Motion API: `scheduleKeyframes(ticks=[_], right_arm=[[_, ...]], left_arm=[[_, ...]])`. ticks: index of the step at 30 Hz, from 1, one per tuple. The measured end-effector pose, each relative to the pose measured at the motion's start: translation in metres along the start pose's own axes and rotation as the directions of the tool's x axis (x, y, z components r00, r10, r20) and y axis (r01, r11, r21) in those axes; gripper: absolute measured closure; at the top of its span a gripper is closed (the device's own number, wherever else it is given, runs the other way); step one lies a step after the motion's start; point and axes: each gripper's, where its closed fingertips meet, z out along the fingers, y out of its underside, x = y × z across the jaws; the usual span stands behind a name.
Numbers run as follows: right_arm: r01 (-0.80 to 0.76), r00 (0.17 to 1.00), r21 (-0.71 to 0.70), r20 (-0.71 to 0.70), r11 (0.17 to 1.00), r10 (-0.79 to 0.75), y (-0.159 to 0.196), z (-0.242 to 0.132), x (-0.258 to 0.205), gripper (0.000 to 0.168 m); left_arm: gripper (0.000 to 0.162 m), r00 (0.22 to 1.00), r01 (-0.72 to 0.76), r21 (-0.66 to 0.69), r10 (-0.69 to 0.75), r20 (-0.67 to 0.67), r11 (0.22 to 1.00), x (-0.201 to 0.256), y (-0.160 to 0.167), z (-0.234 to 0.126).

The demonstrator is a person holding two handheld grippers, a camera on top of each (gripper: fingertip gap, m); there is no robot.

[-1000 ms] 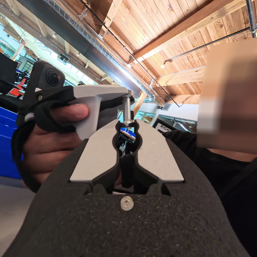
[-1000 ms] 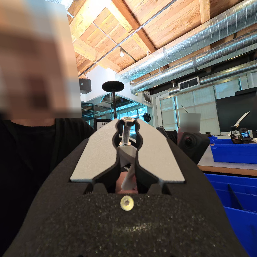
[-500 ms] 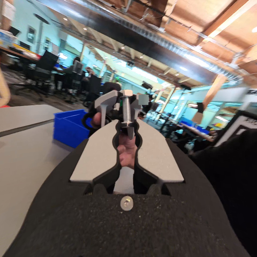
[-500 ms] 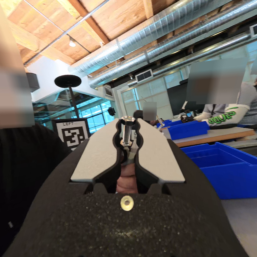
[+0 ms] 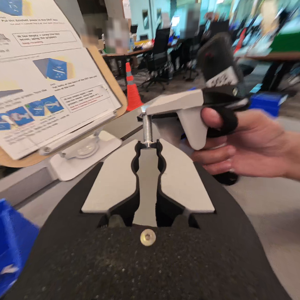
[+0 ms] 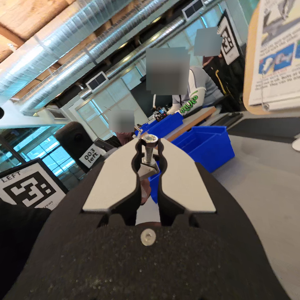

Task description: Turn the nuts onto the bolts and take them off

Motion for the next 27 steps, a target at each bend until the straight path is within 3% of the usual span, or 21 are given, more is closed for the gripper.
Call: scheduleKeyframes(ticks=[4, 8, 13, 17, 22, 27], right_arm=[[-0.118, 0.988, -0.065, -0.109, 0.991, 0.111, 0.012, -0.008, 0.013, 0.150], [-0.308, 0.931, -0.130, -0.244, 0.943, 0.270, 0.030, -0.017, 0.026, 0.150], [-0.457, 0.852, -0.027, -0.301, 0.889, 0.429, 0.040, -0.022, 0.039, 0.150], [-0.416, 0.851, 0.092, -0.312, 0.905, 0.423, 0.041, -0.022, 0.048, 0.150], [-0.303, 0.916, 0.136, -0.230, 0.943, 0.328, 0.038, -0.019, 0.043, 0.150], [-0.147, 0.980, 0.144, -0.115, 0.979, 0.164, 0.026, -0.018, 0.029, 0.150]], left_arm=[[0.144, 0.982, -0.181, -0.102, 0.186, 0.038, 0.978, -0.002, 0.016, 0.004], [0.144, 0.916, -0.373, -0.191, 0.393, 0.079, 0.908, -0.001, 0.033, 0.005], [0.145, 0.871, -0.419, -0.278, 0.469, 0.146, 0.864, 0.000, 0.047, 0.009], [0.145, 0.918, -0.300, -0.295, 0.359, 0.169, 0.907, 0.001, 0.054, 0.013], [0.145, 0.970, -0.172, -0.244, 0.208, 0.130, 0.954, 0.002, 0.052, 0.011], [0.144, 0.996, 0.017, -0.153, -0.030, -0.082, 0.988, 0.026, 0.042, 0.011]])
